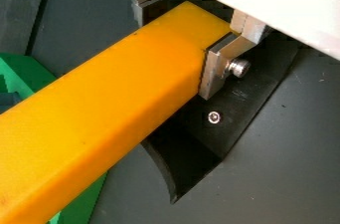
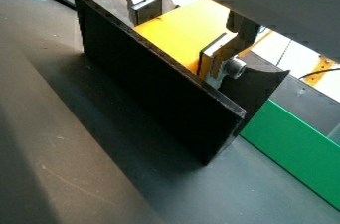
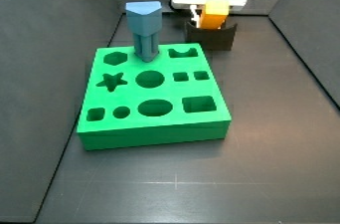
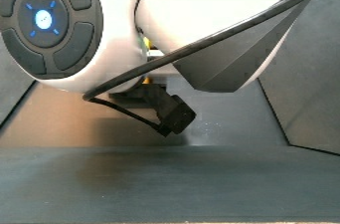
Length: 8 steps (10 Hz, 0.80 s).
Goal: Pick up the rectangle object. Move up. Place the rectangle object on the fixture. Regrasp the rectangle object. Move to above the board. Insert the rectangle object.
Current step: Place the rectangle object on the fixture, then regrasp the rectangle object.
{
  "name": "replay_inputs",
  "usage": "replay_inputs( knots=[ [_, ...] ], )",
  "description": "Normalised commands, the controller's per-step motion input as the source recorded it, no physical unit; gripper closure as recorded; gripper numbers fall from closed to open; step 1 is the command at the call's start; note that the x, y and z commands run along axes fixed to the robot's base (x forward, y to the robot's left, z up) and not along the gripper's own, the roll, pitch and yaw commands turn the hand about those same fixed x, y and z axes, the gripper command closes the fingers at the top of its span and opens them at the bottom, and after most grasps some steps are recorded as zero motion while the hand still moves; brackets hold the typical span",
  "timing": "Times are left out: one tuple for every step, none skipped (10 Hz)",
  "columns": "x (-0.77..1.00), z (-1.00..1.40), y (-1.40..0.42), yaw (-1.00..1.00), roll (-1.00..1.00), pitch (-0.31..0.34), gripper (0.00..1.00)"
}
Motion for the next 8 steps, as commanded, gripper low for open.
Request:
replay_inputs(
  knots=[
    [0.00,-0.17,-0.50,0.00,0.00,0.000,1.00],
    [0.00,0.00,0.00,0.00,0.00,0.000,0.00],
    [0.00,1.00,0.00,-0.01,0.02,0.004,0.00],
    [0.00,1.00,0.00,-0.01,0.03,0.002,0.00],
    [-0.01,1.00,0.00,0.00,0.03,0.003,0.00],
    [-0.03,1.00,0.00,0.01,0.04,0.000,0.00],
    [-0.04,1.00,0.00,0.01,0.04,0.000,0.00],
    [-0.04,0.90,0.00,0.02,0.03,0.004,0.00]
  ],
)
